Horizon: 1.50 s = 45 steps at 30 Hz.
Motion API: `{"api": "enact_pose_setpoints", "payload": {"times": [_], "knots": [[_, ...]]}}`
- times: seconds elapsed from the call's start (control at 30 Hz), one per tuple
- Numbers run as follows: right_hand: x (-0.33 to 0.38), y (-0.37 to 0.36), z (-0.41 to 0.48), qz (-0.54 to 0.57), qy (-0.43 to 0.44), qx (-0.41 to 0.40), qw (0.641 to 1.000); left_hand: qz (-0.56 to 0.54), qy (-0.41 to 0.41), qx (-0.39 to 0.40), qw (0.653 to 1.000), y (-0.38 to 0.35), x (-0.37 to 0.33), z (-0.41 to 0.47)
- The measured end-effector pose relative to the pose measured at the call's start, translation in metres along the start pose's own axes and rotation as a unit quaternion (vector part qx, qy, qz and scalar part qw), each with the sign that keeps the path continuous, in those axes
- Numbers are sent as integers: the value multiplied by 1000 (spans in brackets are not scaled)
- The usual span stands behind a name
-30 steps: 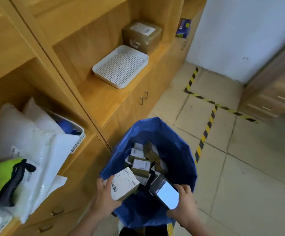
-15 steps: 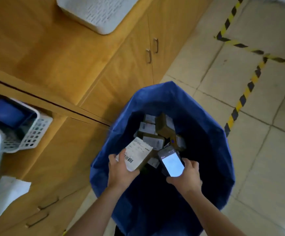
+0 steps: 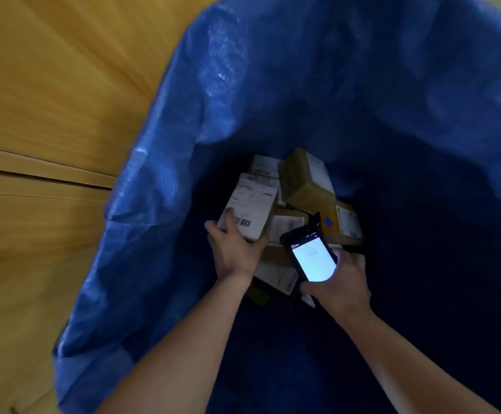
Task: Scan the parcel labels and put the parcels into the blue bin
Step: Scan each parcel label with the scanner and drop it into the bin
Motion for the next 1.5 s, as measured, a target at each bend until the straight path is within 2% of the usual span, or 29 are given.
{"api": "enact_pose_setpoints", "payload": {"times": [0.07,0.2,0.33,0.57,0.83,1.13,1.3,1.5], "knots": [[0,-4,8,2,4,-6,1000,-13,0,7,1000,-9,1,10],[2,3,4,5,7,-9,1000,-32,-10,85,996,-21,0,12],[6,21,-21,13,6,-5,1000,40,-64,121,990,-3,-12,-7],[22,60,-89,34,12,-33,999,126,-92,129,979,59,-30,-51],[40,103,-213,111,-2,-142,984,143,-257,164,942,156,-84,-123],[5,179,-404,283,-19,-298,911,175,-458,157,857,251,-192,-249],[-67,238,-524,342,-49,-404,847,196,-585,185,765,253,-259,-386],[-189,276,-657,381,-111,-496,772,195,-673,258,665,217,-306,-572]]}}
Point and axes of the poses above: each hand's wrist, its own z-axis towards the middle knuckle, its own y-axis out of the back of the hand, x = y × z, the point moved 10 cm from there along z, towards the middle knuckle, and after that the axes turned 8 degrees about z, right-handed, at the moved point
